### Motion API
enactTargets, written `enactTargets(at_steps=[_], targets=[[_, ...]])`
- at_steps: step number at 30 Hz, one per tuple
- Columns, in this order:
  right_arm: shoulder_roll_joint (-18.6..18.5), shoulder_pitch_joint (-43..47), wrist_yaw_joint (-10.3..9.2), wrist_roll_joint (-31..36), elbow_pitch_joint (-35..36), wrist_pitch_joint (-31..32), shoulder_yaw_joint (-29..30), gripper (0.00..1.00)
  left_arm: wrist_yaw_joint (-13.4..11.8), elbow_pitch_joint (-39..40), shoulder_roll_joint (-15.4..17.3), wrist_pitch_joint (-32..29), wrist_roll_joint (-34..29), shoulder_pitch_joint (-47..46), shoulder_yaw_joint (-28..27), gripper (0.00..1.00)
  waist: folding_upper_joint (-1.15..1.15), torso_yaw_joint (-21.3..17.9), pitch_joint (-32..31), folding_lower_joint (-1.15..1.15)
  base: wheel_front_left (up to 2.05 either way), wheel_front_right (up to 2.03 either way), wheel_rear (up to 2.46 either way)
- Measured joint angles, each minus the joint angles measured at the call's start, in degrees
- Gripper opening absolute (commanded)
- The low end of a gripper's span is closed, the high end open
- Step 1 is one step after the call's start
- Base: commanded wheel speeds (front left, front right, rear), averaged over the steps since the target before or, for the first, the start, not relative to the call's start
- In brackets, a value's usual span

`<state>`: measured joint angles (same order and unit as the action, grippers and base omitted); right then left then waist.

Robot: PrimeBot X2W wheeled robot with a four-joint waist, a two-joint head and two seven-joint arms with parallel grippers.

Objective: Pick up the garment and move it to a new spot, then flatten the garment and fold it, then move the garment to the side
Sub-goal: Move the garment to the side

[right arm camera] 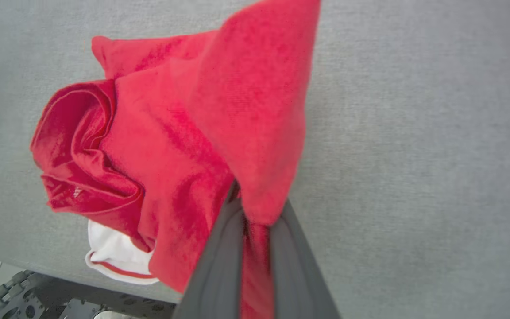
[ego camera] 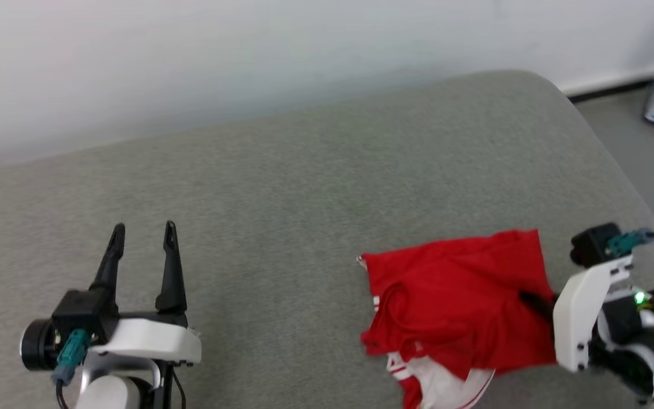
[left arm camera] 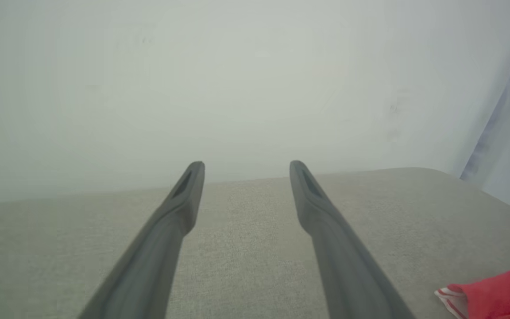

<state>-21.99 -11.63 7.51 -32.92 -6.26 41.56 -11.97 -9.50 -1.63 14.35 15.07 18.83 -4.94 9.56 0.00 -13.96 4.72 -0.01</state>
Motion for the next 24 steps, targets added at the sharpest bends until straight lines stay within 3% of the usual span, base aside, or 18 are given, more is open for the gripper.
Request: enactTargets(at_steps=[8, 16, 24], targets=[[-1.4, -11.7, 0.00, 3.4, -5.5, -2.2, 2.2, 0.00, 1.0, 4.4, 3.0, -2.5, -2.5, -5.7, 1.3, 1.00, 0.00, -6.2, 8.5, 0.01, 0.00, 0.00, 0.00], [-1.8, -22.1, 0.00, 6.5, -12.6, -5.7, 9.5, 0.00, 1.8, 11.6, 7.0, -7.4, -5.6, -11.1, 2.2, 1.00, 0.00, -10.3, 19.6, 0.02, 0.00, 0.00, 0.00], [-3.2, -29.4, 0.00, 7.9, -18.1, -9.5, 16.2, 0.00, 2.9, 17.1, 9.7, -11.2, -7.6, -15.7, 3.0, 1.00, 0.00, -11.3, 27.5, 0.02, 0.00, 0.00, 0.00]])
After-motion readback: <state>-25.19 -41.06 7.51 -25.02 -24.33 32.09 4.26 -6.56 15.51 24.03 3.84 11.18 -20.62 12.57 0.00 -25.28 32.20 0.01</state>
